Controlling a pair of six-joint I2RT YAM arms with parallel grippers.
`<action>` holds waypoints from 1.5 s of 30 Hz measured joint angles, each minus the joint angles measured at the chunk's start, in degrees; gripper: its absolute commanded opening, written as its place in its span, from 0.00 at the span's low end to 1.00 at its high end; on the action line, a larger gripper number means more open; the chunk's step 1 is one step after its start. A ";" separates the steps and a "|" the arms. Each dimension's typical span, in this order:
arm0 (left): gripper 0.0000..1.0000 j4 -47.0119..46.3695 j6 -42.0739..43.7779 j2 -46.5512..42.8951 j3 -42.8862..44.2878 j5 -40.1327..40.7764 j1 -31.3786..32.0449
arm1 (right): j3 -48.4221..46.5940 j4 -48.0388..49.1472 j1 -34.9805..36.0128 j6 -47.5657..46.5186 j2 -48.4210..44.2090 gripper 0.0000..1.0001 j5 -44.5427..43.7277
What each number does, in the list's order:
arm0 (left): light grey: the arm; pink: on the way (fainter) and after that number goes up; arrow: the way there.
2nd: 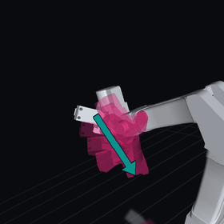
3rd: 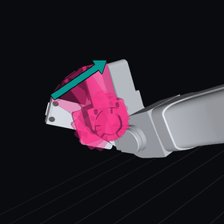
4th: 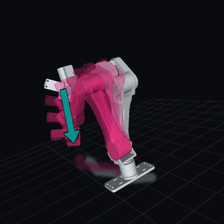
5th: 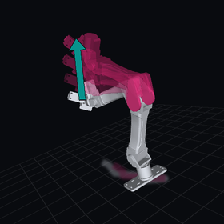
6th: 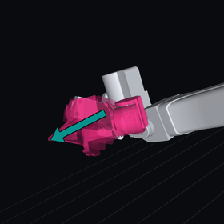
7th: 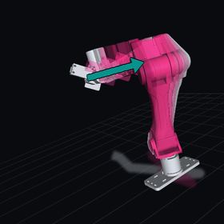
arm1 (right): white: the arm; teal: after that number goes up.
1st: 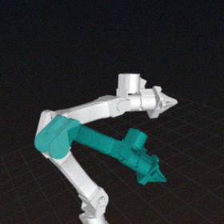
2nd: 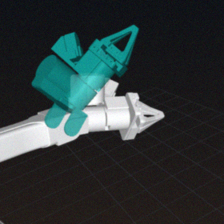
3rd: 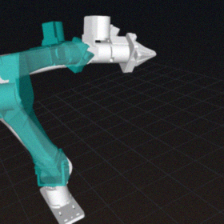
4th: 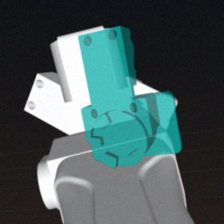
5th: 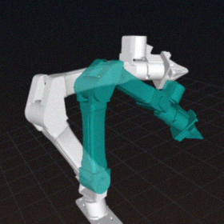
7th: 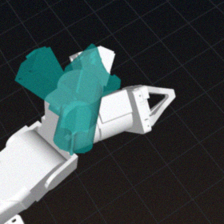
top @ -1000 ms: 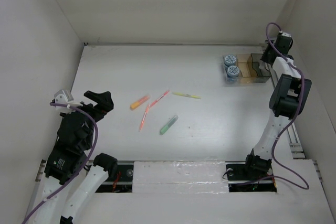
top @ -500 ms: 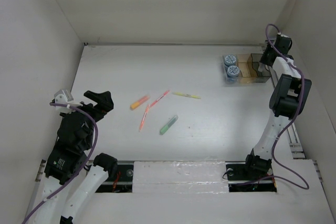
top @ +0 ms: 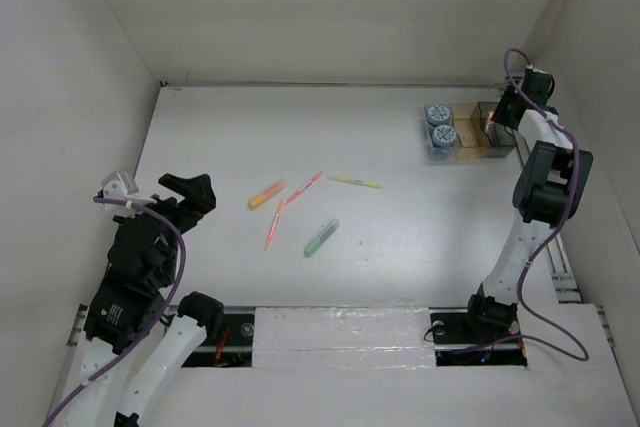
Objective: Sort the stationery into containers
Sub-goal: Place the pen in the storage box, then pick up the pen from the center of the board.
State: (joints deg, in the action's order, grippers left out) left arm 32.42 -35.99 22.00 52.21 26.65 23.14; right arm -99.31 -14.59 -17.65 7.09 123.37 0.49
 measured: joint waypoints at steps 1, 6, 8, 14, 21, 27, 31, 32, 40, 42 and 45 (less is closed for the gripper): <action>1.00 -0.02 0.00 -0.07 0.00 0.00 0.00 | 0.13 0.00 0.00 0.00 0.00 0.49 0.00; 1.00 -0.02 0.00 -0.11 0.00 -0.09 0.00 | 1.05 0.02 0.11 0.22 -0.02 0.55 0.00; 1.00 -0.02 0.00 -0.11 0.00 -0.11 0.00 | 1.57 0.07 0.15 0.24 -0.20 0.55 0.00; 1.00 -0.02 0.00 -0.11 0.00 -0.11 0.00 | 1.75 0.00 1.64 0.46 -2.32 0.59 0.28; 1.00 -0.02 -0.04 -0.11 0.00 0.00 0.00 | 1.05 0.02 8.72 0.81 -8.24 0.59 0.72; 1.00 0.07 -0.37 -0.04 0.00 1.09 0.00 | 1.05 -1.57 19.10 3.17 -12.74 0.59 -3.50; 1.00 0.20 -0.76 0.17 0.00 1.73 0.00 | 5.22 -2.12 28.94 4.87 -16.39 0.61 -8.70; 1.00 0.22 -0.90 0.31 0.00 1.95 0.00 | 7.45 -1.70 31.80 5.42 -17.62 0.62 -9.90; 1.00 0.90 -1.88 1.53 0.00 3.28 0.00 | 17.70 -5.11 55.78 15.15 -21.20 0.70 -25.00; 1.00 1.46 -2.56 1.53 0.00 4.22 0.00 | 14.80 -6.64 61.11 16.72 -19.28 0.69 -25.38; 1.00 2.64 -4.07 0.87 0.00 5.99 0.00 | 5.35 -7.98 66.75 20.17 -12.85 0.66 -25.88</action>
State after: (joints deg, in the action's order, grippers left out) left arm 35.07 -40.05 22.87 52.21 32.64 23.14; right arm -93.95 -22.57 49.10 27.27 110.52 -25.39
